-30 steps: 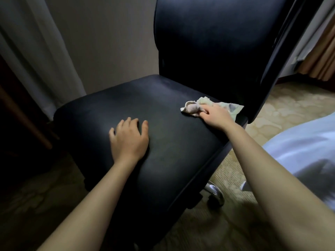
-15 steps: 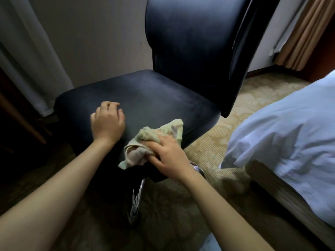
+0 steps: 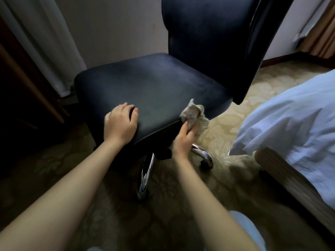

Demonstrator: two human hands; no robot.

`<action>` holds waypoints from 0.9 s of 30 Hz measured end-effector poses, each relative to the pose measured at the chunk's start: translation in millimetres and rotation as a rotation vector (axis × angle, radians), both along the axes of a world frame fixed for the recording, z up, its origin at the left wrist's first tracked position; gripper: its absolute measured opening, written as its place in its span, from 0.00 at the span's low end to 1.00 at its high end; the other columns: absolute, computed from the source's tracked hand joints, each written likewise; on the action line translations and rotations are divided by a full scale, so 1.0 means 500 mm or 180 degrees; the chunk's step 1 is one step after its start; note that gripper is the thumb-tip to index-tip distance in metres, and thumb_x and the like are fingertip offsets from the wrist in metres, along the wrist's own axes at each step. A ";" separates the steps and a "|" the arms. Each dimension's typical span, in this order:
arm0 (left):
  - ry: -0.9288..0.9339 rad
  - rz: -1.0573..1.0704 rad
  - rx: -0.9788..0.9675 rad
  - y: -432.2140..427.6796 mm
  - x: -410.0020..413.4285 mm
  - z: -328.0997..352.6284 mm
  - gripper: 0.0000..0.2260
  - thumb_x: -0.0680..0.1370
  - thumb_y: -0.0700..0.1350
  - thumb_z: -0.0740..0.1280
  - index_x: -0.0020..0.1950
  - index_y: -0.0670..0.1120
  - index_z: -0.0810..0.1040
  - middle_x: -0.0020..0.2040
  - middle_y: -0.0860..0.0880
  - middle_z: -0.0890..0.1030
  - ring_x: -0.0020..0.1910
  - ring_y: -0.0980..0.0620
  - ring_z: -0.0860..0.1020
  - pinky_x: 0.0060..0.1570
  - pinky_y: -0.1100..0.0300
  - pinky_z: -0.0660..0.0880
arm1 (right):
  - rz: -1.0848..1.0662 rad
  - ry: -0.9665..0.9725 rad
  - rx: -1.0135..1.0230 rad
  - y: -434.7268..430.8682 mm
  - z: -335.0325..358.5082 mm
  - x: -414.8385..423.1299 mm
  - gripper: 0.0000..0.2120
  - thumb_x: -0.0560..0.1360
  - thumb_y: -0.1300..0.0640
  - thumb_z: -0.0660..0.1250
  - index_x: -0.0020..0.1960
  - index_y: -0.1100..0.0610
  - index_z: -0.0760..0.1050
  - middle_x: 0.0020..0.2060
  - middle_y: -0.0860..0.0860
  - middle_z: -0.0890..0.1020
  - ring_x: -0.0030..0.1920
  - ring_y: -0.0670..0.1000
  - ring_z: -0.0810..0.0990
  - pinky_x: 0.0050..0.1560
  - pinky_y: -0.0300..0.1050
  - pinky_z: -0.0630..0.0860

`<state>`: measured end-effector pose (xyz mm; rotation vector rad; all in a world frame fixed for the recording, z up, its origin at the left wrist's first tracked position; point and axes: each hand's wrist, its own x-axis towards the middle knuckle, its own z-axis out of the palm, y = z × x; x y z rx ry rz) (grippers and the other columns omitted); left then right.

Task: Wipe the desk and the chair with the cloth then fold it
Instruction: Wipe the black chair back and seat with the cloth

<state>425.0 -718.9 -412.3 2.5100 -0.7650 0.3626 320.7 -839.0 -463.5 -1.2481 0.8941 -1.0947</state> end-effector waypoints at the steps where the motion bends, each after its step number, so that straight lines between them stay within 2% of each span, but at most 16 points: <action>1: -0.0037 -0.0007 -0.0062 0.004 -0.004 0.002 0.17 0.81 0.51 0.55 0.63 0.44 0.76 0.66 0.44 0.75 0.68 0.46 0.69 0.64 0.50 0.63 | 0.0133 -0.0052 0.0020 0.048 -0.005 -0.004 0.23 0.80 0.59 0.59 0.73 0.63 0.60 0.71 0.63 0.59 0.72 0.53 0.59 0.66 0.25 0.49; 3: -0.0117 -0.0004 -0.0095 0.010 -0.013 0.010 0.21 0.79 0.53 0.53 0.61 0.43 0.77 0.63 0.44 0.77 0.65 0.44 0.72 0.62 0.50 0.65 | 0.0434 -0.0103 0.0023 0.136 -0.010 -0.012 0.23 0.79 0.61 0.60 0.73 0.61 0.61 0.71 0.62 0.57 0.72 0.51 0.58 0.63 0.20 0.47; 6: -0.0251 -0.0370 0.0062 0.012 -0.045 0.013 0.27 0.76 0.58 0.50 0.62 0.44 0.78 0.64 0.43 0.76 0.64 0.45 0.73 0.61 0.51 0.66 | 0.0815 -0.0134 -0.0097 0.204 -0.016 -0.042 0.23 0.75 0.50 0.59 0.70 0.50 0.64 0.69 0.55 0.60 0.71 0.48 0.59 0.69 0.30 0.52; 9: -0.0469 -0.0862 0.0615 0.014 -0.083 -0.005 0.27 0.75 0.58 0.50 0.64 0.46 0.76 0.65 0.44 0.76 0.65 0.46 0.73 0.61 0.50 0.67 | 0.0784 0.0038 -0.0120 0.171 -0.013 -0.066 0.27 0.73 0.46 0.58 0.68 0.58 0.69 0.68 0.57 0.70 0.69 0.51 0.67 0.70 0.38 0.59; 11: -0.0632 -0.0865 0.0897 0.016 -0.086 -0.012 0.26 0.76 0.58 0.51 0.65 0.46 0.76 0.64 0.44 0.77 0.64 0.45 0.75 0.60 0.49 0.69 | 0.0498 0.0158 -0.0164 0.119 -0.001 -0.073 0.31 0.72 0.43 0.57 0.67 0.61 0.70 0.66 0.59 0.73 0.68 0.55 0.69 0.70 0.46 0.62; 12: -0.0672 -0.0843 0.0943 0.018 -0.083 -0.012 0.26 0.76 0.58 0.52 0.64 0.45 0.76 0.63 0.44 0.77 0.63 0.45 0.76 0.59 0.49 0.71 | 0.0318 0.0205 -0.0232 0.088 0.010 -0.073 0.32 0.72 0.43 0.56 0.68 0.62 0.70 0.66 0.59 0.73 0.69 0.56 0.69 0.71 0.46 0.61; 13: -0.0705 -0.0830 0.0968 0.020 -0.080 -0.011 0.25 0.76 0.58 0.53 0.64 0.45 0.77 0.63 0.44 0.78 0.61 0.45 0.76 0.58 0.49 0.72 | 0.0144 0.0264 -0.0330 0.053 0.025 -0.073 0.31 0.73 0.44 0.56 0.69 0.62 0.68 0.68 0.60 0.71 0.70 0.56 0.67 0.72 0.42 0.57; 15: -0.0783 -0.0847 0.1031 0.026 -0.073 -0.011 0.24 0.76 0.57 0.54 0.63 0.44 0.77 0.61 0.44 0.79 0.60 0.45 0.77 0.56 0.49 0.73 | -0.0164 0.0384 -0.0552 -0.020 0.067 -0.067 0.26 0.76 0.52 0.59 0.71 0.63 0.66 0.70 0.60 0.67 0.71 0.56 0.64 0.67 0.31 0.53; 16: -0.0839 -0.0867 0.1055 0.029 -0.071 -0.011 0.24 0.76 0.57 0.55 0.62 0.44 0.78 0.61 0.44 0.79 0.59 0.45 0.78 0.56 0.50 0.73 | -0.0273 0.0471 -0.0673 -0.055 0.085 -0.060 0.23 0.78 0.55 0.60 0.70 0.63 0.67 0.70 0.61 0.67 0.71 0.57 0.63 0.65 0.31 0.54; 18: -0.0963 -0.0922 0.1045 0.038 -0.063 -0.014 0.23 0.77 0.55 0.55 0.61 0.43 0.79 0.60 0.44 0.80 0.58 0.45 0.79 0.54 0.52 0.73 | -0.0318 0.0752 -0.0946 -0.120 0.115 -0.043 0.21 0.78 0.53 0.59 0.68 0.61 0.70 0.69 0.61 0.68 0.70 0.58 0.65 0.67 0.40 0.57; 20: -0.1148 -0.0960 0.1001 0.050 -0.049 -0.016 0.21 0.77 0.54 0.56 0.60 0.43 0.79 0.59 0.45 0.80 0.57 0.46 0.79 0.54 0.53 0.71 | -0.0219 0.1171 -0.1327 -0.167 0.129 -0.023 0.25 0.75 0.47 0.54 0.65 0.60 0.73 0.66 0.63 0.70 0.67 0.60 0.67 0.67 0.47 0.59; 22: -0.1392 -0.0992 0.0941 0.065 -0.028 -0.018 0.20 0.78 0.52 0.56 0.59 0.43 0.80 0.59 0.44 0.80 0.56 0.46 0.80 0.54 0.54 0.68 | 0.0123 0.1843 -0.1836 -0.193 0.126 -0.009 0.29 0.72 0.45 0.50 0.65 0.60 0.73 0.64 0.66 0.71 0.66 0.63 0.67 0.67 0.50 0.59; 24: -0.1616 -0.0986 0.0916 0.083 -0.001 -0.024 0.19 0.78 0.51 0.56 0.59 0.43 0.80 0.58 0.44 0.81 0.54 0.46 0.80 0.53 0.54 0.67 | 0.0577 0.2658 -0.2517 -0.198 0.112 -0.010 0.33 0.69 0.42 0.46 0.64 0.57 0.74 0.62 0.64 0.73 0.66 0.62 0.66 0.68 0.53 0.58; 25: -0.1737 -0.0967 0.0917 0.091 0.013 -0.028 0.18 0.79 0.50 0.56 0.59 0.44 0.80 0.58 0.45 0.81 0.53 0.46 0.81 0.52 0.53 0.68 | 0.0767 0.2841 -0.2792 -0.194 0.104 -0.016 0.34 0.68 0.40 0.44 0.64 0.54 0.74 0.62 0.62 0.75 0.66 0.61 0.66 0.68 0.53 0.57; 27: -0.1901 -0.0866 0.0958 0.111 0.039 -0.040 0.17 0.80 0.49 0.56 0.60 0.46 0.80 0.58 0.45 0.81 0.53 0.46 0.81 0.50 0.52 0.70 | 0.1080 0.2697 -0.3046 -0.179 0.092 -0.033 0.35 0.66 0.39 0.43 0.62 0.51 0.76 0.59 0.58 0.76 0.64 0.59 0.69 0.67 0.52 0.58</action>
